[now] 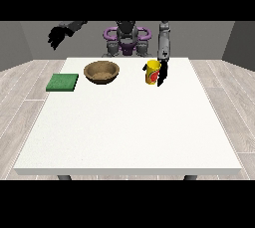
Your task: Pick the cup and pour the ball into the bowl, then pick the bowl and place it on the pad
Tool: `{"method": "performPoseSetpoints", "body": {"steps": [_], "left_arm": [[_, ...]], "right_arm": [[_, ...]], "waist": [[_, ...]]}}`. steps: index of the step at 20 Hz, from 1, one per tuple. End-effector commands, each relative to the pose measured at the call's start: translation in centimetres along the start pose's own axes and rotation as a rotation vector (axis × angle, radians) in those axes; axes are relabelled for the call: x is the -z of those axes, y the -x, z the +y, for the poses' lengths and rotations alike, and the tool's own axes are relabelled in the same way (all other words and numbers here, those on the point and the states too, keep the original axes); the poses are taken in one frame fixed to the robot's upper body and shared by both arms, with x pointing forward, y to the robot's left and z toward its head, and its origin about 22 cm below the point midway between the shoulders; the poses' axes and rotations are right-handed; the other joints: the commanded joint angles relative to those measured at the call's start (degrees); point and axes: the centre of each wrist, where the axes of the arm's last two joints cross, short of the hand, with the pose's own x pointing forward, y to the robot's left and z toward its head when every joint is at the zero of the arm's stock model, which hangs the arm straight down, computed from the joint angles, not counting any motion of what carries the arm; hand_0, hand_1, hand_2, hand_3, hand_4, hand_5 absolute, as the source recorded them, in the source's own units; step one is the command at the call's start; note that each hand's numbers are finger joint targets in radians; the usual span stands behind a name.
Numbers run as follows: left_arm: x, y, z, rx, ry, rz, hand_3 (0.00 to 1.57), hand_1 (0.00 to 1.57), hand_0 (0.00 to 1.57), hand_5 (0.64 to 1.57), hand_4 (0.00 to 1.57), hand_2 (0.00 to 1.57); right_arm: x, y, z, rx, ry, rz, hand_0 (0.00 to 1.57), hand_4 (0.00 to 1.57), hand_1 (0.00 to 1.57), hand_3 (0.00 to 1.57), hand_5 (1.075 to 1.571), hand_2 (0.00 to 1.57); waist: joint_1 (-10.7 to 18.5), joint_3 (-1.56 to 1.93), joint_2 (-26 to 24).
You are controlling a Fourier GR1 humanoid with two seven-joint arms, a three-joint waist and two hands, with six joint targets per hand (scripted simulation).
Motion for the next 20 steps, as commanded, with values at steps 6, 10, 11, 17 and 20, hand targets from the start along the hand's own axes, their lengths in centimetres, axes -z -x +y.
{"method": "performPoseSetpoints", "body": {"steps": [6, 10, 11, 17, 20], "left_arm": [[-1.5, 2.7, -0.6, 0.19, -0.126, -0.022, 1.57, 1.28, 1.28, 1.457, 1.37, 1.57], [0.3, 0.9, -2.9, 0.297, -0.058, 0.004, 1.57, 1.28, 1.28, 1.413, 1.41, 1.57], [1.6, -0.3, -4.2, 0.314, -0.03, -0.006, 1.57, 1.28, 1.28, 1.436, 1.39, 1.57], [2.8, -1.6, -7.5, 0.66, 0.042, -0.025, 1.57, 1.31, 1.31, 1.502, 1.4, 1.57], [3.3, -1.3, -6.9, 0.941, 0.086, -0.101, 1.57, 1.36, 1.36, 1.533, 1.45, 1.57]], "right_arm": [[0.2, -3.9, -1.3, 0.005, -0.077, -0.031, 0.0, 0.64, 0.0, 0.16, 1.568, 0.0], [-0.5, -0.4, -4.5, 0.023, 0.033, 0.037, 0.0, 0.63, 0.0, 0.18, 1.566, 0.0], [0.6, -2.0, -6.5, 0.0, 0.047, 0.061, 0.0, 0.64, 0.0, 0.27, 1.568, 0.0], [-0.3, 0.5, -6.0, 0.027, 0.054, 0.183, 0.0, 0.64, 0.0, 0.3, 1.564, 0.0], [-0.8, 1.8, -5.5, 0.03, 0.03, 0.196, 0.0, 0.64, 0.0, 0.17, 1.562, 0.0]], "waist": [[-5.94, -0.05, 1.57], [-1.22, 0.06, -3.71], [-0.61, 0.08, -4.53], [0.22, 0.24, -12.82], [-1.27, 0.51, -12.56]]}}
